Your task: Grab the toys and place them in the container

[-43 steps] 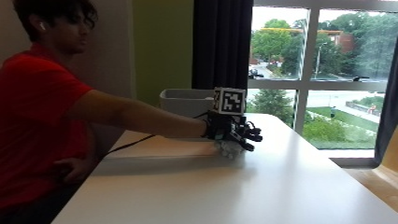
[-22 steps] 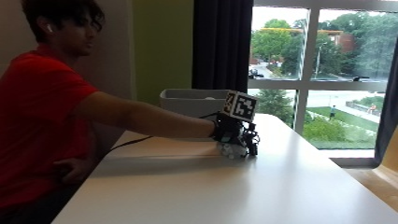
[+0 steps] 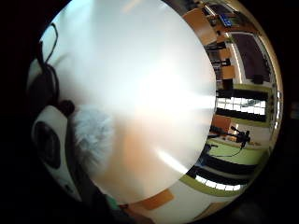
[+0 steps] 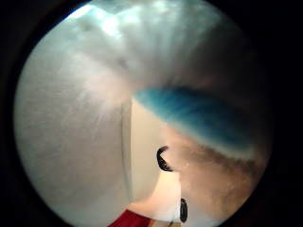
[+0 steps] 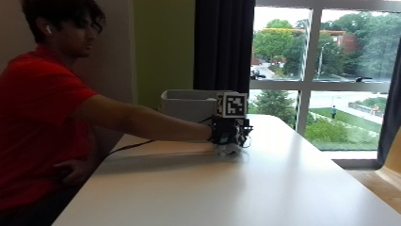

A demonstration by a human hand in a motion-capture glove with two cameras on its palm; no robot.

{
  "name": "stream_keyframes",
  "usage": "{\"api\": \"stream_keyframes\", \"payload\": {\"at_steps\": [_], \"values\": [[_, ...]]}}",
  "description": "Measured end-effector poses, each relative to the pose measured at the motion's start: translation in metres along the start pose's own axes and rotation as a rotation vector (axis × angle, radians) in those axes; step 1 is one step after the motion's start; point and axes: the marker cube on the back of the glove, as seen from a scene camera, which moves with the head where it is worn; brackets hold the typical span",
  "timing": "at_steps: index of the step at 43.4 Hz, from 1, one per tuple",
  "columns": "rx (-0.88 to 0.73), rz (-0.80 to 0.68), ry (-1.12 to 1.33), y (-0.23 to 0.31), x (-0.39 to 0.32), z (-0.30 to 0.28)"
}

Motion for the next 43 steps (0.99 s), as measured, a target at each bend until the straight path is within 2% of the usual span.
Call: {"api": "stream_keyframes", "payload": {"at_steps": [10, 16, 28, 32, 39, 43], "values": [[0.125, 0.015, 0.021, 0.006, -0.002, 0.003], [0.128, 0.080, 0.001, 0.009, 0.000, 0.004], [0.110, 0.089, -0.116, 0.039, 0.029, -0.005], [0.157, 0.113, -0.157, 0.049, 0.044, -0.027], [0.252, 0.055, -0.105, 0.072, 0.064, -0.101], [0.324, -0.001, -0.134, 0.087, 0.051, -0.152]]}}
